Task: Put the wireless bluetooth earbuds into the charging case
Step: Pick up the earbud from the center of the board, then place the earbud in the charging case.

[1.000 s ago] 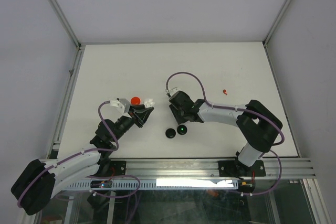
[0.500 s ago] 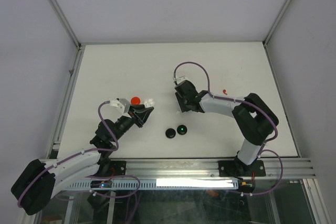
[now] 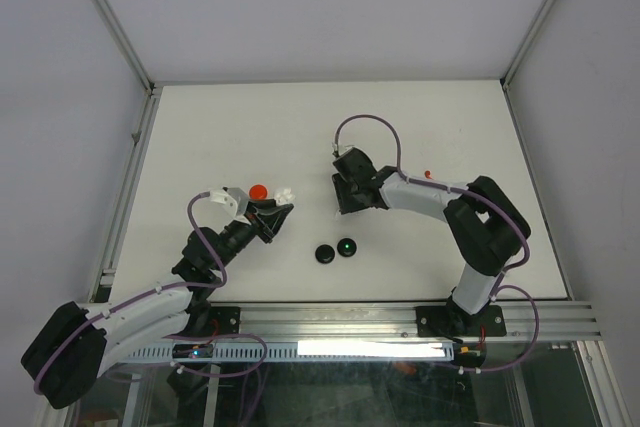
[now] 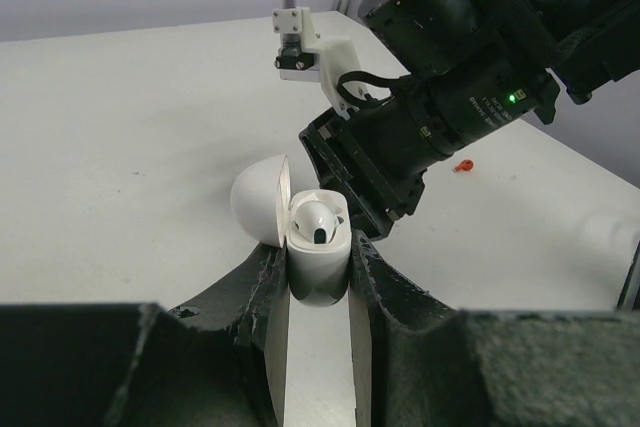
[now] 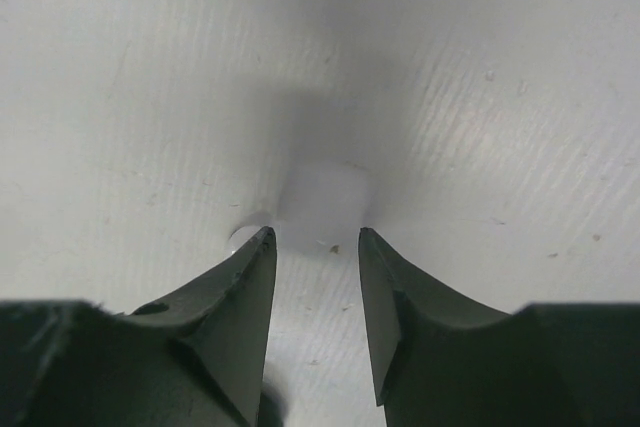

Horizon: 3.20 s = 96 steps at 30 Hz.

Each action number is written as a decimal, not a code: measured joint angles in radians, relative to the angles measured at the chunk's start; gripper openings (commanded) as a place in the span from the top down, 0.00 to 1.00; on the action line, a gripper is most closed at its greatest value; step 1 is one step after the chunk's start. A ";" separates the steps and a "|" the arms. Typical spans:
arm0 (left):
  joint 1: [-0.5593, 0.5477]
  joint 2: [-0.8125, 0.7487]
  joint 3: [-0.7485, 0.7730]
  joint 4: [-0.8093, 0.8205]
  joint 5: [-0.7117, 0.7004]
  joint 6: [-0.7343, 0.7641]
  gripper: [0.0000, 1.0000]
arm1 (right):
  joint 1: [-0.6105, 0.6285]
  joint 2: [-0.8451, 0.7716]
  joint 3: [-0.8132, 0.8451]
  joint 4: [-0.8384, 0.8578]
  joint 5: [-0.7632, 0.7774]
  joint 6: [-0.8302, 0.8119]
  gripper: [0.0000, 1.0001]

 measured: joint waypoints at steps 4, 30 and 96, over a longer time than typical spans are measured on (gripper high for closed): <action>0.000 0.011 0.000 0.005 0.000 -0.001 0.88 | 0.002 0.000 0.031 -0.023 -0.029 0.061 0.57; 0.000 0.034 0.000 0.027 0.000 -0.008 0.88 | 0.108 0.142 0.206 -0.180 0.040 0.125 0.68; 0.000 0.209 0.110 0.474 0.369 -0.009 0.86 | 0.156 -0.734 -0.308 0.737 -0.441 0.013 0.87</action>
